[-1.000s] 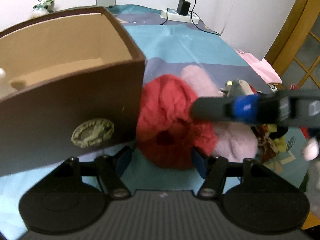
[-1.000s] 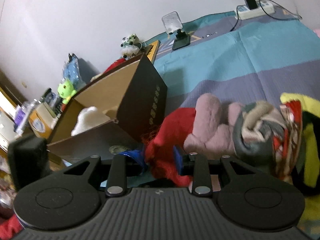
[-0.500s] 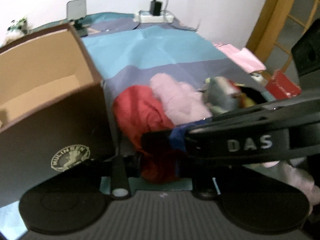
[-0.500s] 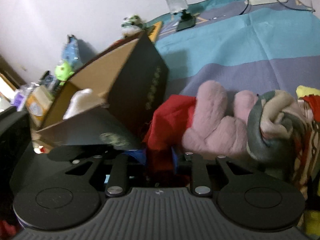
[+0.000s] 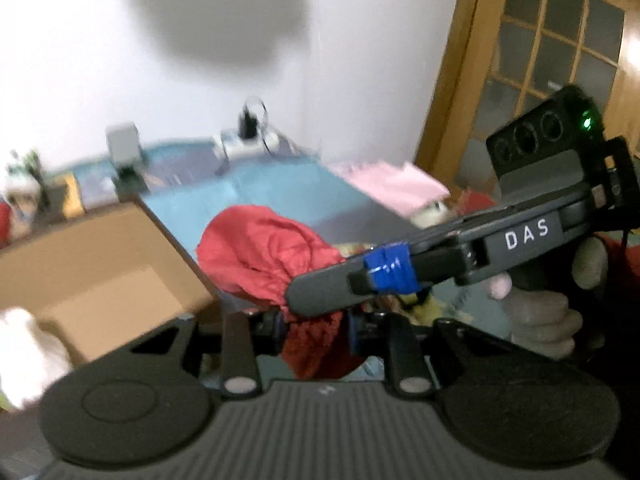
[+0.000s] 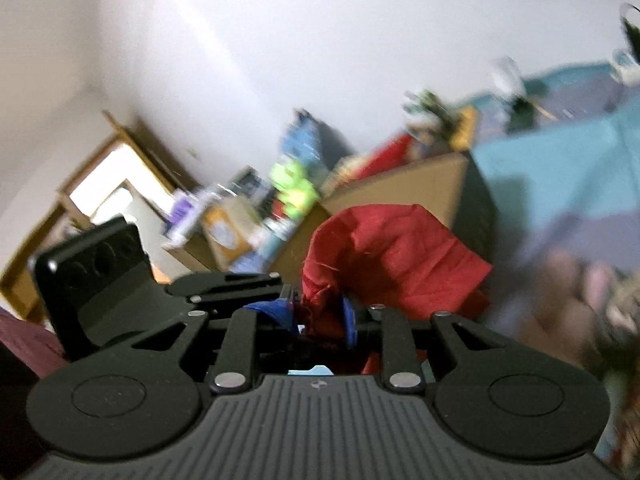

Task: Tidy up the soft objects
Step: 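Carry the red cloth into the brown box and release it, then grasp the pink plush bunny in the pile with the right gripper, then lift the pink bunny into the brown box and release it, then move the right gripper to the grey plush in the pile and grasp it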

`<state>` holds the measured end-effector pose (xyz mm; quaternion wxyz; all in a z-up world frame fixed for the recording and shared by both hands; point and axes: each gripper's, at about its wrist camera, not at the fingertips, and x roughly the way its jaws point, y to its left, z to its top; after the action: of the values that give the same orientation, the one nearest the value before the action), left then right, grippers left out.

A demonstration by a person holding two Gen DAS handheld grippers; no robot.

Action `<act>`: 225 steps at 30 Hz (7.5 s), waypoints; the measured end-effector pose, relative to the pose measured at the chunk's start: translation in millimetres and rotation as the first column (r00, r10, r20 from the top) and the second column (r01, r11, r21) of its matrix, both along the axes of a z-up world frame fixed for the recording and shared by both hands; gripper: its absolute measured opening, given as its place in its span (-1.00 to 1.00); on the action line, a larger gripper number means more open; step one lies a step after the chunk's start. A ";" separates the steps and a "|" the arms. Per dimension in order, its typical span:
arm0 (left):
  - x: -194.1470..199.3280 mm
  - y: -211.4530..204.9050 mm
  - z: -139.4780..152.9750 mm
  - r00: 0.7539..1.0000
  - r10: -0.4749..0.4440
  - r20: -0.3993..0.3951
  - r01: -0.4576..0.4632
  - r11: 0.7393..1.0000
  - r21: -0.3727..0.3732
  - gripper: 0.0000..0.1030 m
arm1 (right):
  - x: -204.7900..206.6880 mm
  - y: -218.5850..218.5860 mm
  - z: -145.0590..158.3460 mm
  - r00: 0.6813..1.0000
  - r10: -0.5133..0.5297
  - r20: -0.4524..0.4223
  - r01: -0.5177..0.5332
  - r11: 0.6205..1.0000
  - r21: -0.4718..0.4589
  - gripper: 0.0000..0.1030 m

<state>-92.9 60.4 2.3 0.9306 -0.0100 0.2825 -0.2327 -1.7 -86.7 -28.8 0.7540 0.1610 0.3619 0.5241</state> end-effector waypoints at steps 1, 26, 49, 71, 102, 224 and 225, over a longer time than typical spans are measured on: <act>-2.4 6.9 7.0 0.999 0.020 0.025 -0.020 1.000 0.002 -0.63 | 0.2 3.4 6.6 1.000 0.011 0.014 -0.012 0.999 0.034 -0.89; 79.8 177.1 -77.7 0.898 0.397 -0.189 -0.383 0.918 0.108 -0.29 | 68.1 202.6 -53.8 0.999 -0.034 -0.003 0.034 0.996 -0.089 -0.77; 68.2 193.7 -63.7 0.871 0.431 -0.236 -0.414 0.903 0.120 0.21 | 60.2 195.4 -53.5 0.981 -0.138 -0.134 0.121 0.984 -0.129 -0.70; -9.7 190.2 -35.5 0.779 0.602 -0.175 -0.576 0.797 0.178 0.26 | 17.8 193.9 -29.2 0.994 0.040 -0.100 -0.044 0.998 -0.040 -0.67; 20.9 41.6 -106.9 0.813 0.421 -0.401 -0.369 0.907 0.203 0.30 | 2.0 71.2 -76.8 0.985 -0.075 -0.154 0.043 0.978 -0.205 -0.66; 47.0 58.5 -21.8 0.978 0.208 -0.036 -0.200 0.967 0.159 0.68 | 18.9 72.8 -11.3 0.939 -0.345 0.014 0.345 0.939 -0.012 -0.42; 45.2 50.8 -20.3 0.980 0.198 -0.032 -0.190 0.969 0.155 0.68 | 18.6 66.0 -11.3 0.936 -0.351 0.011 0.351 0.936 -0.003 -0.42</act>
<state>-47.6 111.2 -17.9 0.9400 0.0274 0.3188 -0.1182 16.9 -20.7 -40.1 0.8376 0.2182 0.3246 0.3813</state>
